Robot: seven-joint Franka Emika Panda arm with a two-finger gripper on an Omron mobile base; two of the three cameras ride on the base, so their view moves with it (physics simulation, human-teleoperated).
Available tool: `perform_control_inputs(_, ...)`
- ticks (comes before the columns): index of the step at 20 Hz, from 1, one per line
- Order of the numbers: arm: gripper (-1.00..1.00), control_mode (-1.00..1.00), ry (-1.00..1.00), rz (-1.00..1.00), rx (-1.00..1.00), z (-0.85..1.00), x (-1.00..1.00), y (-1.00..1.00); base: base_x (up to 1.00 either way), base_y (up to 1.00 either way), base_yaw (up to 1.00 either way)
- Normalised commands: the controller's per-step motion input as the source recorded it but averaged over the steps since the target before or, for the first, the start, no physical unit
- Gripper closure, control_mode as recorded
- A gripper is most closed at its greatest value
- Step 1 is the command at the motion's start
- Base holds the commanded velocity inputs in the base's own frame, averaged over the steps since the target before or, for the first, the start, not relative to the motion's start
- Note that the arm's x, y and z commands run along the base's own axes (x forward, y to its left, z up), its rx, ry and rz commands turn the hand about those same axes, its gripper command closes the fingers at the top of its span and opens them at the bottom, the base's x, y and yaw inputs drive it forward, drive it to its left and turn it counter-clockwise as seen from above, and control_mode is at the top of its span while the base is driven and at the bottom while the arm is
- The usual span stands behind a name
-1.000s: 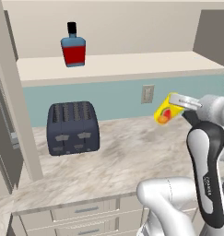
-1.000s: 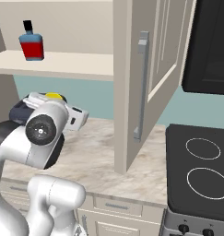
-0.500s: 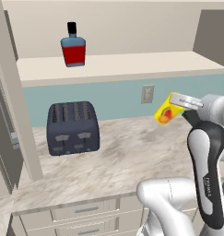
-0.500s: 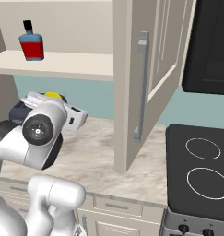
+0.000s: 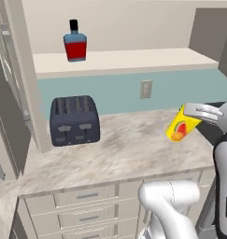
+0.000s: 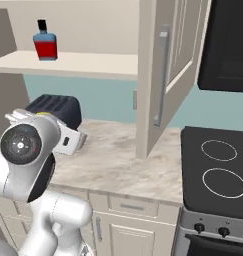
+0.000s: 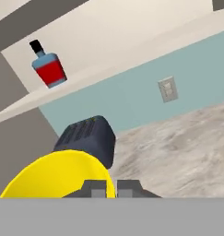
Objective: Open the cabinet directly in front. Then move the liquor and the cup to the dining counter with the jar on it.
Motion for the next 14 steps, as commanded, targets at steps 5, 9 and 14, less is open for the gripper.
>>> perform_control_inputs(5, 1.00, 1.00, 0.00, 0.00, 0.00, 0.00, 0.00, 0.00, -0.56, 0.09, -0.37)
perform_control_inputs(9, 1.00, 1.00, 0.00, 0.00, 0.00, 0.00, 0.00, 0.00, -0.44, 0.00, -0.72)
perform_control_inputs(14, 1.00, 1.00, 0.00, 0.00, 0.00, 0.00, 0.00, 0.00, -0.39, 0.06, -0.91)
